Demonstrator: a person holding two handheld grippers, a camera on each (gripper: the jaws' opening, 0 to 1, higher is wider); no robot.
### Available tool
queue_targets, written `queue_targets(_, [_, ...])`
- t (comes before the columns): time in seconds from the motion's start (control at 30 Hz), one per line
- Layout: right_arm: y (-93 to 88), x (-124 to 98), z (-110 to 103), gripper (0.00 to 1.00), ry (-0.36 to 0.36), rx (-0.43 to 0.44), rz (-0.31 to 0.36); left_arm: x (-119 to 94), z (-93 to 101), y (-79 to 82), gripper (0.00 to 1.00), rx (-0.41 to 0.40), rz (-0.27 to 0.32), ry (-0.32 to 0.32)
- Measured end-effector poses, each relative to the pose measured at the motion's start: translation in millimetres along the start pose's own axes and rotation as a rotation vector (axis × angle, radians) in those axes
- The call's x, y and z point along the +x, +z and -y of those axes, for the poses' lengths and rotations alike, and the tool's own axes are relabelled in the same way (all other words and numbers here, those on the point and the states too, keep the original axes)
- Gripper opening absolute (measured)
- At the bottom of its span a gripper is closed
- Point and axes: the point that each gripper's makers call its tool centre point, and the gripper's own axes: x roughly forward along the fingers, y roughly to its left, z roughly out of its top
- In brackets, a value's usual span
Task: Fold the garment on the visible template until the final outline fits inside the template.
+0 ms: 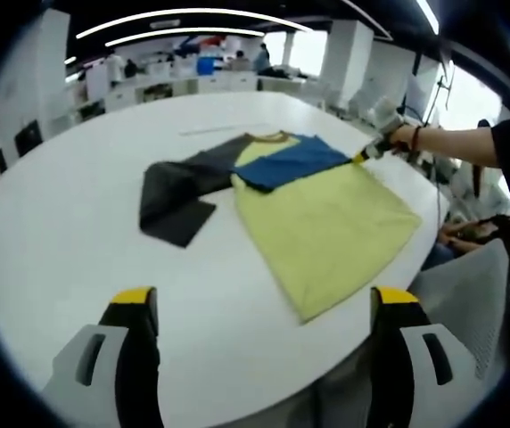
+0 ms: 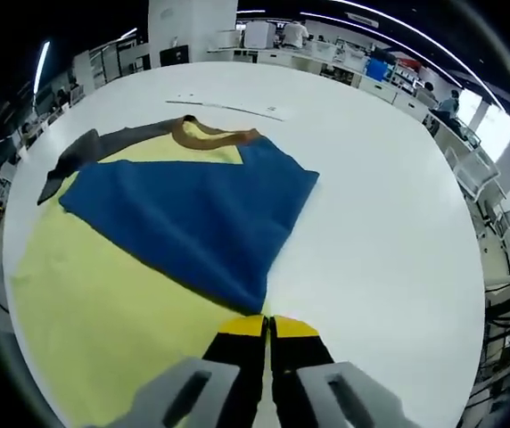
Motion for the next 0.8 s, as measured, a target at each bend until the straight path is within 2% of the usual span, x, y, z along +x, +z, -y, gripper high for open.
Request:
queue_targets(0.4, [-11.1, -4, 26, 0.0, -0.026, 0.005, -0.02, 2, -1.4, 1.8, 0.94, -0.002, -0.004, 0.003])
queue_targets(0.8, [-12.5, -4, 31, 0.0, -0.014, 0.003, -0.023, 2, -7.4, 6.9, 0.94, 0.002, 0.001, 0.015])
